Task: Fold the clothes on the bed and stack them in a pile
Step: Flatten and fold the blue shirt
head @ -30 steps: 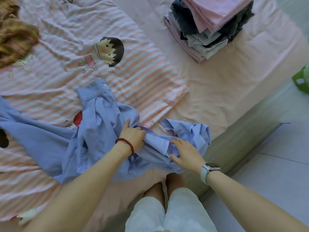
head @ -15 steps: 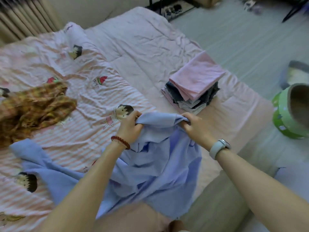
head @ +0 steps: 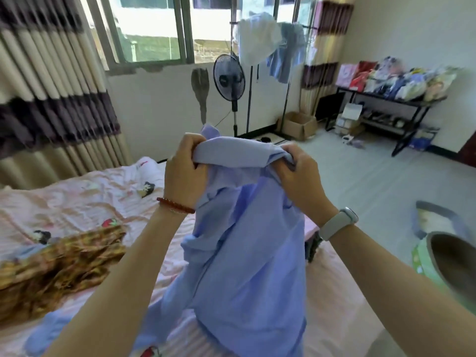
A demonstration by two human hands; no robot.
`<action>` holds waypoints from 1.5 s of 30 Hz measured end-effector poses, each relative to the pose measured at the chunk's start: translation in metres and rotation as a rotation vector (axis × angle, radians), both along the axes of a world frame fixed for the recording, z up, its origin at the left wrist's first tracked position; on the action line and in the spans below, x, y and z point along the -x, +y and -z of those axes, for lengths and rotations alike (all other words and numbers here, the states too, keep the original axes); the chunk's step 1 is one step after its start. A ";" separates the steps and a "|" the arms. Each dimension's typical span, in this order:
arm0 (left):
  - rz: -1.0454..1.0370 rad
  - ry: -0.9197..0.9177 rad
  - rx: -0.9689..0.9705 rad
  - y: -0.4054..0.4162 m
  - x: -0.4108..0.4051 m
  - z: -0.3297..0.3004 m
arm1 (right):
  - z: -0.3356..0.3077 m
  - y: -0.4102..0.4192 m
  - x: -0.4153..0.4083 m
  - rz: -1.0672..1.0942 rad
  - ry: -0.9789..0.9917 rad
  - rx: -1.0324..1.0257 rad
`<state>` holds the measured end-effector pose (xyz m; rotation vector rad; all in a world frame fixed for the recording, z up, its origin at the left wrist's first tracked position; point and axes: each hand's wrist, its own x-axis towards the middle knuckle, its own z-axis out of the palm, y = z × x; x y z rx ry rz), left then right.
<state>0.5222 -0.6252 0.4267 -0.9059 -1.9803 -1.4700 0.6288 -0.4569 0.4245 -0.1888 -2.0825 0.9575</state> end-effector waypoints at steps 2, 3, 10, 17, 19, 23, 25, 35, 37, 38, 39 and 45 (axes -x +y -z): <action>-0.031 0.149 0.125 -0.022 -0.016 0.038 | 0.041 -0.010 -0.019 -0.034 -0.060 -0.008; -0.043 0.213 0.223 -0.034 -0.024 0.065 | 0.070 -0.016 -0.029 -0.047 -0.134 -0.014; 0.108 -0.372 1.618 -0.139 -0.097 0.274 | 0.277 -0.070 -0.132 -0.513 -1.415 -0.052; 0.173 -0.705 1.645 -0.141 -0.109 0.339 | 0.341 -0.070 -0.142 -0.430 -1.517 0.039; 0.133 -0.711 1.499 -0.124 -0.100 0.353 | 0.354 -0.066 -0.130 -0.357 -1.454 0.070; 0.080 -0.499 1.341 -0.085 -0.091 0.390 | 0.391 -0.062 -0.116 -0.265 -1.384 0.038; 0.049 -0.428 1.343 -0.075 -0.092 0.407 | 0.408 -0.062 -0.116 -0.234 -1.362 0.029; -0.017 -0.739 0.899 -0.101 -0.109 0.454 | 0.490 -0.058 -0.131 -0.130 -1.506 0.071; -0.141 -0.775 0.926 -0.126 -0.139 0.452 | 0.486 -0.067 -0.137 -0.215 -1.489 0.069; -0.225 -0.866 0.955 -0.140 -0.153 0.450 | 0.482 -0.073 -0.145 -0.324 -1.509 0.058; -0.291 -0.986 0.998 -0.155 -0.164 0.449 | 0.476 -0.081 -0.154 -0.467 -1.557 0.061; -0.208 -0.998 1.039 -0.182 -0.181 0.432 | 0.464 -0.091 -0.181 -0.340 -1.424 0.170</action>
